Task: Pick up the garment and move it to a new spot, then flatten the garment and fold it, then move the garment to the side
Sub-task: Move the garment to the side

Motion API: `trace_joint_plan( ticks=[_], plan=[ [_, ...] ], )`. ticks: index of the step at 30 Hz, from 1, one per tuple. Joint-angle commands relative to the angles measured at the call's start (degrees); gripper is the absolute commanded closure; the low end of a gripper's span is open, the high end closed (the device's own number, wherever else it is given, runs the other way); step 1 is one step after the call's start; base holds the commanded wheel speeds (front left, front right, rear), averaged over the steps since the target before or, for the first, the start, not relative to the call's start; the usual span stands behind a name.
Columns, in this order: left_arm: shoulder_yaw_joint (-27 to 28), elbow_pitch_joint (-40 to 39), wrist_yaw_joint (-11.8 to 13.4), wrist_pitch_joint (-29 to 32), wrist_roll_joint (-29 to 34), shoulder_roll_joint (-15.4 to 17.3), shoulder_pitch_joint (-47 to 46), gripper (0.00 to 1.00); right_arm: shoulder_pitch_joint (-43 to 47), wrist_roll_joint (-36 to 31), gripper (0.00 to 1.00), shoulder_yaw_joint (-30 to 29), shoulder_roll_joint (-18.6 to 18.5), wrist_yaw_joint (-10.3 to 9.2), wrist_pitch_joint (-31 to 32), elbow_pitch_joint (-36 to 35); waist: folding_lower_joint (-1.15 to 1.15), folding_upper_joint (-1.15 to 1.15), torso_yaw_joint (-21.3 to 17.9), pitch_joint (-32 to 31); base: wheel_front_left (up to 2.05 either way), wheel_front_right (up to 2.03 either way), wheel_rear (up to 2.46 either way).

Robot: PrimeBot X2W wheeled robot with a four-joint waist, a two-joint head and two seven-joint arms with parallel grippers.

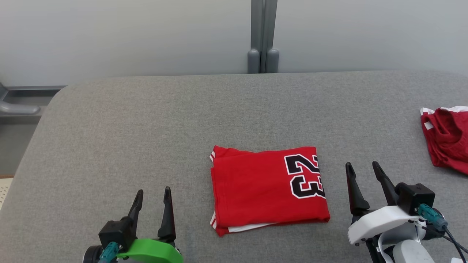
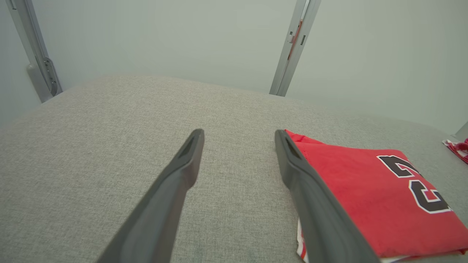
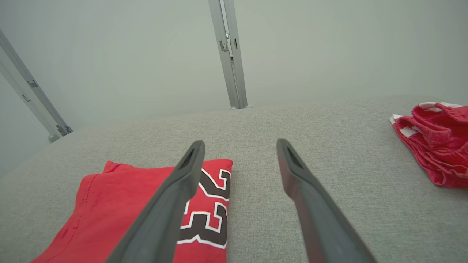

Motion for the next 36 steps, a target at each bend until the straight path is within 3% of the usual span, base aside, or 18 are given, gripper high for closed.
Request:
trace_joint_plan(
  ticks=[1, 8, 16, 27, 35, 36],
  plan=[
    [0.3, 0.2, -0.2, 0.0, 0.5, 0.0, -0.4, 0.0, 0.3, 0.0, 0.0, 0.0, 0.0, -0.02, 0.6, 0.1, 0.0, 0.0, 0.1, 0.1, 0.0, 0.0, 0.0],
    [0.2, 0.3, -0.6, 0.0, 0.6, -0.1, -1.2, 0.0, -2.6, 0.2, 0.0, -1.3, 0.0, -0.02, 5.5, 1.9, 0.0, 0.0, 1.3, 0.7, 0.0, 0.0, 0.0],
    [-0.5, -0.7, -0.9, 0.0, 1.1, -0.2, -2.0, 0.0, -6.7, 2.1, 0.0, -3.0, -1.6, -0.02, 16.4, 5.7, 0.0, 0.0, 4.8, 1.9, 0.0, 0.0, 0.0],
    [-1.0, -1.0, -0.8, 0.0, 1.1, -0.3, -2.7, 0.0, -10.5, 8.7, 0.0, 0.8, -6.3, -0.02, 25.2, 14.7, 0.0, 0.0, 10.6, 5.2, 0.0, 0.0, 0.0],
    [-0.9, -1.1, -0.8, 0.0, 1.3, -0.4, -2.3, 0.0, -13.9, 10.9, 0.0, 5.8, -7.8, -0.01, 26.7, 21.0, 0.0, 0.0, 12.0, 5.9, 0.0, 0.0, 0.0],
    [-0.9, -1.0, -0.8, 0.0, 1.3, -0.4, -2.3, 0.0, -14.1, 10.9, 0.39, 6.5, -7.9, -0.01, 26.6, 21.5, 0.0, 0.0, 12.0, 5.9, 0.0, 0.0, 0.0]
  ],
)
